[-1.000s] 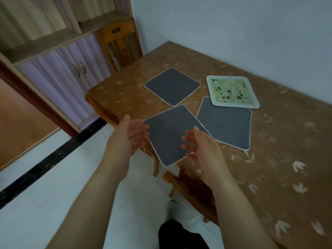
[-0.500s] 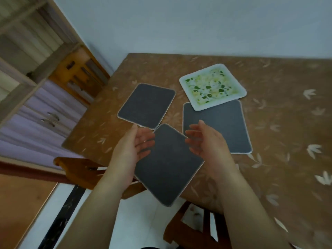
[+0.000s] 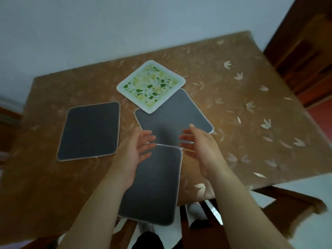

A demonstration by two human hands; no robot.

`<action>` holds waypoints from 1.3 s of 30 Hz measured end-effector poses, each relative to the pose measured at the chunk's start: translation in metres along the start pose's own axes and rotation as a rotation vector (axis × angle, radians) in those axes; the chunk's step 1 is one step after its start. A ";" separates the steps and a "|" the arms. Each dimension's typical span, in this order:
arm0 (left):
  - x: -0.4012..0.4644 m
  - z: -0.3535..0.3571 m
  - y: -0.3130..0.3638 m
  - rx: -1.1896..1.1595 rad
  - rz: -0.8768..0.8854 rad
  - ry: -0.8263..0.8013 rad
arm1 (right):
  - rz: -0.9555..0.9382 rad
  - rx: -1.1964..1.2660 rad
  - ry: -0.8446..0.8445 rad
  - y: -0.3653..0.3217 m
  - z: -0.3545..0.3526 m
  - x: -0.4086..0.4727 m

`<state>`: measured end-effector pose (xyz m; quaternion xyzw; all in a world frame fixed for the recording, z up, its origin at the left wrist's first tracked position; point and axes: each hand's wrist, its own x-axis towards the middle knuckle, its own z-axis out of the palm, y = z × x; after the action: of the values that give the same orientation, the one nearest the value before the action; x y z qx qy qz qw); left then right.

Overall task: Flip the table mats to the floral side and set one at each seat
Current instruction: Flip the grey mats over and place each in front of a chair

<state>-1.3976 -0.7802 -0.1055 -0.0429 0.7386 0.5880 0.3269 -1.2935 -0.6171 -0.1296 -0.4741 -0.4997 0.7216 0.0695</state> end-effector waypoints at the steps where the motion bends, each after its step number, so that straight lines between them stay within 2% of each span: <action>1: 0.006 -0.007 -0.002 0.008 -0.003 -0.039 | 0.003 0.011 0.035 0.005 0.006 -0.006; 7: 0.035 -0.064 -0.021 0.082 -0.062 -0.211 | 0.068 0.042 0.152 0.058 0.067 -0.037; 13: 0.044 -0.118 -0.070 0.150 -0.180 -0.275 | 0.172 0.079 0.183 0.111 0.119 -0.053; 18: 0.049 -0.153 -0.110 0.279 -0.157 -0.305 | 0.222 0.119 0.163 0.133 0.142 -0.057; 22: 0.061 -0.188 -0.138 0.481 0.004 -0.360 | 0.248 0.095 0.126 0.149 0.158 -0.059; 28: 0.081 -0.235 -0.168 1.034 0.419 -0.485 | 0.249 -0.016 0.050 0.171 0.191 -0.068; 34: 0.085 -0.250 -0.177 1.546 0.709 -0.821 | 0.103 -0.345 -0.040 0.190 0.219 -0.077; 39: 0.086 -0.243 -0.182 1.762 0.772 -0.919 | -0.009 -0.735 -0.139 0.213 0.227 -0.076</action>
<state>-1.4884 -1.0265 -0.2813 0.6719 0.6727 -0.1302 0.2813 -1.3433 -0.9142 -0.2388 -0.4153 -0.7310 0.5240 -0.1364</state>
